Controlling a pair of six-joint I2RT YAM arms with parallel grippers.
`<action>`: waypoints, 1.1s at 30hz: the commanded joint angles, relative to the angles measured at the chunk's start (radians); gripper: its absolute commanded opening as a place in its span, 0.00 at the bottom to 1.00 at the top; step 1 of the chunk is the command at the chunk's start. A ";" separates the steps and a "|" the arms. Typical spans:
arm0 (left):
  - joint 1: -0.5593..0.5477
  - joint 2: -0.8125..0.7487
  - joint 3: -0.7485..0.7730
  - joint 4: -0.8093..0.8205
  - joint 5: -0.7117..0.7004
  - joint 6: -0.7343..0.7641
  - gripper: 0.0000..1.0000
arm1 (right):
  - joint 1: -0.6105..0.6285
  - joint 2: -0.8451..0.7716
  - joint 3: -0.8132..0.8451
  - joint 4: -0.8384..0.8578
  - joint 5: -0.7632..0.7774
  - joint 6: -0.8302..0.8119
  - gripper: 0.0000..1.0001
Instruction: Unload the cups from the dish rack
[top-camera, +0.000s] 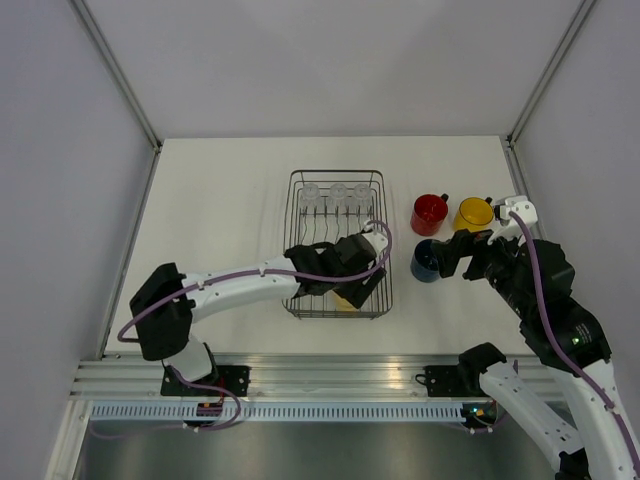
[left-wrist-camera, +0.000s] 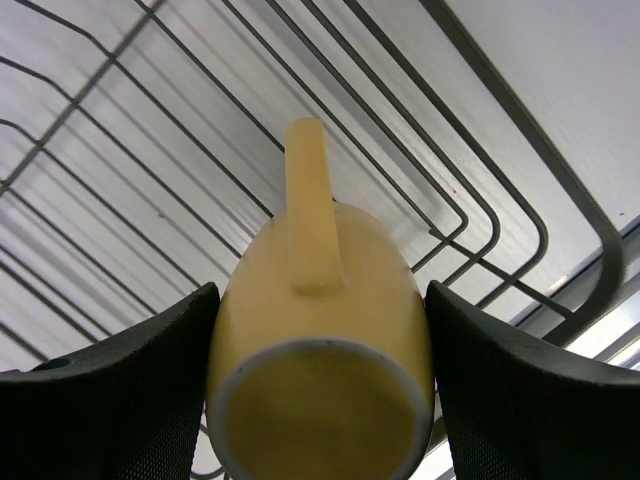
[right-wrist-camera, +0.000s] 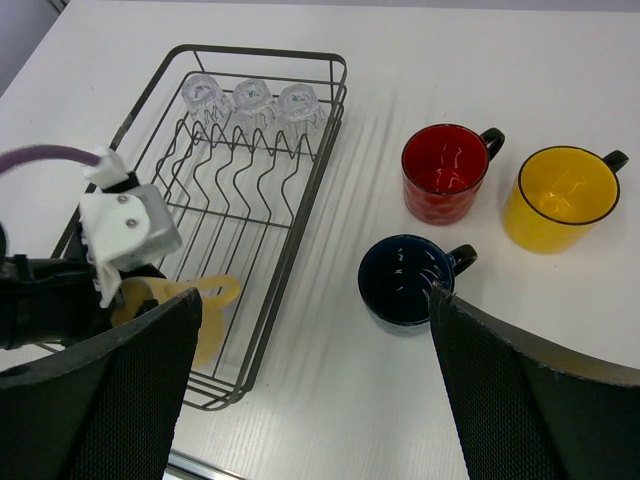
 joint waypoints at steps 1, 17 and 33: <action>0.004 -0.141 0.023 0.040 -0.077 -0.047 0.02 | -0.001 -0.012 0.001 0.046 -0.024 -0.015 0.98; 0.004 -0.606 -0.108 0.332 -0.040 -0.354 0.02 | -0.001 -0.139 -0.254 0.446 -0.618 -0.006 0.98; 0.003 -0.667 -0.246 0.728 0.061 -0.837 0.02 | -0.001 -0.196 -0.490 1.189 -0.997 0.333 0.93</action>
